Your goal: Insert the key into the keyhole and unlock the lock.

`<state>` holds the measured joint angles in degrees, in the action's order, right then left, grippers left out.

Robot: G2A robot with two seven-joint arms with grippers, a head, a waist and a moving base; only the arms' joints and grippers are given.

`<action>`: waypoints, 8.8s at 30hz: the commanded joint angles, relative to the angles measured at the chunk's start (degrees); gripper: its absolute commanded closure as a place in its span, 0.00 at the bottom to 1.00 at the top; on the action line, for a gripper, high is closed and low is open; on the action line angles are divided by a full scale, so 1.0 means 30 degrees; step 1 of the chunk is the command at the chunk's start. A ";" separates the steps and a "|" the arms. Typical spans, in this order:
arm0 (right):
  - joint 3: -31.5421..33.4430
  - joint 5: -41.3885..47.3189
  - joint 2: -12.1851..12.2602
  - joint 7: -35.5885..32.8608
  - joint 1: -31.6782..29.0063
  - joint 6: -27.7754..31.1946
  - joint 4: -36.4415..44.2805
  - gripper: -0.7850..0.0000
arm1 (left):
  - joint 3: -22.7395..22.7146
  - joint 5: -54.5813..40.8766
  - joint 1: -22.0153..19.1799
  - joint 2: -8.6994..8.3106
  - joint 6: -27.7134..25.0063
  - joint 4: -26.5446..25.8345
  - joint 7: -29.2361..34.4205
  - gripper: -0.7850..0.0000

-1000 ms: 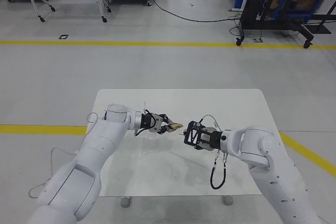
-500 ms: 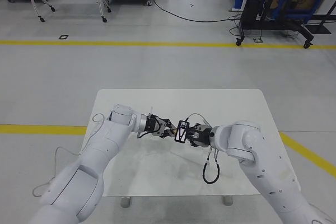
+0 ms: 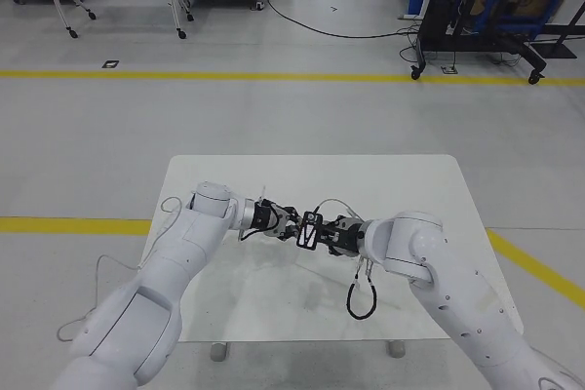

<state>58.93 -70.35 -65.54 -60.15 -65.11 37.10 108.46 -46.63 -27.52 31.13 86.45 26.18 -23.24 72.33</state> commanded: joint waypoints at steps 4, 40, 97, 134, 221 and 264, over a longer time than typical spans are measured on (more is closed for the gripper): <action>-0.0262 -0.0756 0.0033 -0.0162 -0.0169 -0.0577 0.0518 1.00 | -0.0144 0.0038 -0.0046 -0.0003 -0.0241 0.0020 -0.1009 1.00; -0.4026 -0.5089 -0.0811 -0.3231 0.1380 -0.3046 -0.0221 1.00 | -0.0272 0.0744 0.0429 0.0022 -0.0415 -0.0922 -0.2227 1.00; 0.6086 0.6583 0.0286 0.5349 -0.2677 0.2047 -0.2727 1.00 | -0.1918 -0.0194 0.0544 -0.0351 -0.1772 -0.1092 -0.2343 1.00; 0.0691 0.0752 0.0327 0.2420 0.0760 0.2334 -0.2986 1.00 | -0.1481 0.0937 0.0869 -0.0536 -0.4323 -0.2001 0.0469 1.00; -1.3599 -0.5267 0.0383 -0.7610 0.7841 -0.5264 0.0058 1.00 | -0.0714 0.1310 0.0117 0.0270 0.0218 -0.0111 -0.0688 1.00; -1.3581 -0.4297 0.0306 -0.7042 0.8431 -0.4699 0.0299 1.00 | -0.0639 0.1500 -0.0065 0.0399 -0.0346 0.0270 0.0242 1.00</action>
<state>18.04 -83.20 -64.68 -81.31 -39.68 22.97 109.28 -48.52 -22.96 30.95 87.65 25.22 -22.44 72.88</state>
